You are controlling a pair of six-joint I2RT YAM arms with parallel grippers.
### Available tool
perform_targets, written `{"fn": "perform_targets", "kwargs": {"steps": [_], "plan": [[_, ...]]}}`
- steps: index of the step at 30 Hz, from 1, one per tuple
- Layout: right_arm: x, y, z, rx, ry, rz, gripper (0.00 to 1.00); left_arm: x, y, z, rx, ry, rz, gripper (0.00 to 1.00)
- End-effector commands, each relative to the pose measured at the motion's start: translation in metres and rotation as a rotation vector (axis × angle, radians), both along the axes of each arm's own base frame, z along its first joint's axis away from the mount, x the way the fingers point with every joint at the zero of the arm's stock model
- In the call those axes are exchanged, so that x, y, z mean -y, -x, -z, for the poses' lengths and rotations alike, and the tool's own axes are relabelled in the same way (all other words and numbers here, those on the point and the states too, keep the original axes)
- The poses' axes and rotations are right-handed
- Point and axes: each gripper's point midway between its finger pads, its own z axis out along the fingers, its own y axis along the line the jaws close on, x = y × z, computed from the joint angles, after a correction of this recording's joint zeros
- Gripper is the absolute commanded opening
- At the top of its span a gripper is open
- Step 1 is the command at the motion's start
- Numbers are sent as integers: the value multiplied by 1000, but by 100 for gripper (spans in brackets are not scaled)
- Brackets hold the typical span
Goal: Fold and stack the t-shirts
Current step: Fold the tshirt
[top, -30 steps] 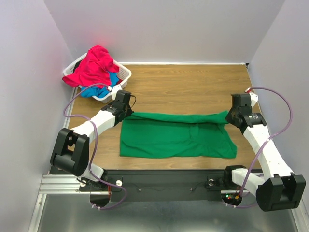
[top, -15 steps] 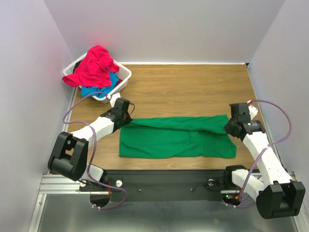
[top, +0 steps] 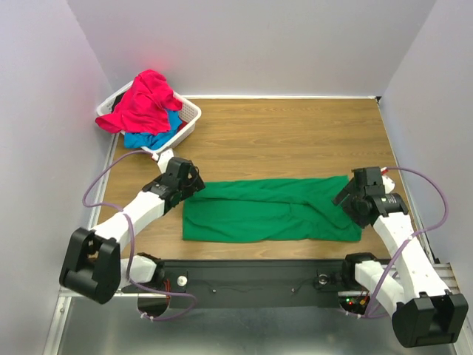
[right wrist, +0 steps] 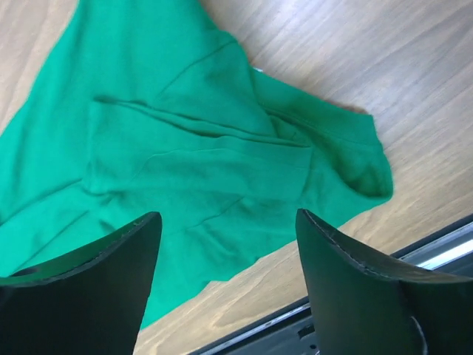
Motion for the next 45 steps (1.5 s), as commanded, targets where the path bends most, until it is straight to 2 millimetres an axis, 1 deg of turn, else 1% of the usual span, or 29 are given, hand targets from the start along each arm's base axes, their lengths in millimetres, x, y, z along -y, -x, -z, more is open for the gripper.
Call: {"fn": "perform_targets", "kwargs": {"steps": [1,2,4,7,8,10,15,19,21,24,25,26,28,29,30,31,32,33,34,35,36,37,38,39,40,42,43,44,45], "plan": [[-12,-21,-29,81,-27,-98,83,1,-12,-41,87,24,-16,98],[-17,-27,-32,93,-28,-163,84,6,-18,-51,111,38,-3,98],[-40,-46,-34,137,-102,-287,100,19,-27,-59,134,63,39,99],[-69,-68,-32,185,-219,-409,100,45,-34,-61,137,115,123,98],[-74,-74,-21,150,-236,-428,100,57,-39,-58,133,128,162,98],[-80,-88,-18,156,-225,-461,100,72,-45,-49,113,134,202,98],[-73,-98,14,54,-193,-401,100,87,-47,-17,39,133,248,98],[-58,-89,62,-110,-156,-306,100,88,-37,15,-44,130,258,98],[-56,-90,74,-151,-148,-273,100,85,-27,30,-84,125,254,99],[-47,-106,93,-195,-102,-237,100,82,2,52,-159,131,251,98],[-47,-130,85,-149,-87,-241,100,86,13,56,-175,135,263,98],[-45,-137,102,-189,-72,-245,100,86,27,60,-194,155,247,98],[-51,-170,103,-152,-74,-284,100,90,44,65,-220,169,241,98],[-60,-205,91,-93,-78,-346,100,95,62,69,-242,186,246,98],[-69,-216,112,-120,-112,-395,100,98,71,71,-256,199,240,98],[-91,-231,114,-86,-200,-488,100,105,83,72,-285,230,258,98],[-104,-263,116,-37,-212,-585,100,112,104,78,-324,251,263,99],[-121,-274,118,-17,-264,-655,100,117,114,79,-346,267,262,98],[-135,-290,114,19,-286,-716,100,122,125,81,-365,278,272,98],[-153,-319,92,114,-274,-822,100,131,141,82,-397,299,280,98],[-163,-331,91,143,-285,-869,100,137,150,82,-417,312,291,98],[-172,-337,108,136,-299,-907,100,142,158,82,-431,325,292,98],[-179,-345,110,156,-272,-954,100,147,163,80,-440,338,293,98],[-184,-371,92,225,-240,-959,100,154,175,79,-457,353,289,98],[-186,-376,112,206,-249,-957,100,158,179,77,-458,362,286,98],[-192,-393,110,245,-265,-953,100,164,187,74,-456,366,300,98],[-200,-412,90,317,-272,-966,100,167,189,70,-448,370,305,98],[-203,-415,106,307,-294,-967,100,169,188,68,-436,366,311,98],[-209,-427,90,356,-312,-971,100,175,187,59,-412,362,335,98]]}}
